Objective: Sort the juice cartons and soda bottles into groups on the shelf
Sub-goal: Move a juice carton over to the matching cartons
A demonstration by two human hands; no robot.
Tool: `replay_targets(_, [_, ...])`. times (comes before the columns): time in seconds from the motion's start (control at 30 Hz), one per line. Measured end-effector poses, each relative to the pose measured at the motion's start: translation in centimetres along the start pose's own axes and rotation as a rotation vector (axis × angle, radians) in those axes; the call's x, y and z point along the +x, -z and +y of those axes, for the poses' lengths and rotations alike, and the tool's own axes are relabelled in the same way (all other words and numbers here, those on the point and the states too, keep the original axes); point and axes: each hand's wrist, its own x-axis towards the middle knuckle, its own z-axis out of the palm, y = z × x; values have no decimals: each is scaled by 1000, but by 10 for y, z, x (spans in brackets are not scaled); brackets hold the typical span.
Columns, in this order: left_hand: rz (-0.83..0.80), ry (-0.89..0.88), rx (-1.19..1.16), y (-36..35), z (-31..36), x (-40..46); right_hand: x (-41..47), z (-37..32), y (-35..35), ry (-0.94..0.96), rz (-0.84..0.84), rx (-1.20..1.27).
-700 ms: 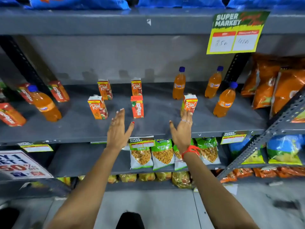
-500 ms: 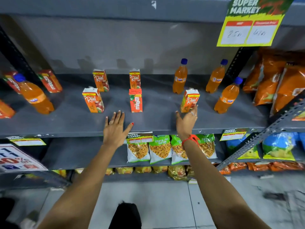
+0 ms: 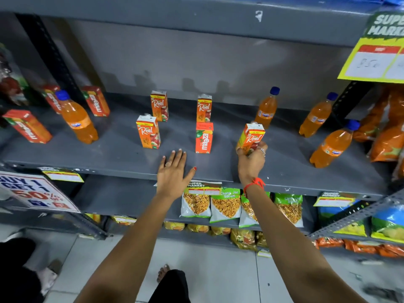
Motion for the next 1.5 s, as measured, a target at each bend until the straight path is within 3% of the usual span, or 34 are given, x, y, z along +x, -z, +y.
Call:
replay_targets(0.33, [-2, -10, 0, 0, -3, 0, -7, -12, -36, 40, -162, 51])
replay_targets(0.53, [3, -22, -6, 1, -4, 1, -37, -20, -33, 100, 23, 25])
replay_targets(0.67, [-7, -46, -30, 7, -14, -6, -58, -25, -48, 156, -161, 71])
replay_targets(0.83, [12, 3, -21, 22, -72, -24, -56, -39, -77, 69, -199, 121])
replay_targets(1.17, [43, 117, 33, 54, -209, -30, -110, -51, -106, 5, 47, 106])
replay_targets(1.33, [73, 51, 12, 52, -227, -32, -167, -63, -142, 14, -25, 157])
replay_targets(1.5, [104, 66, -74, 47, -231, -36, -193, -91, -195, 120, -206, 126])
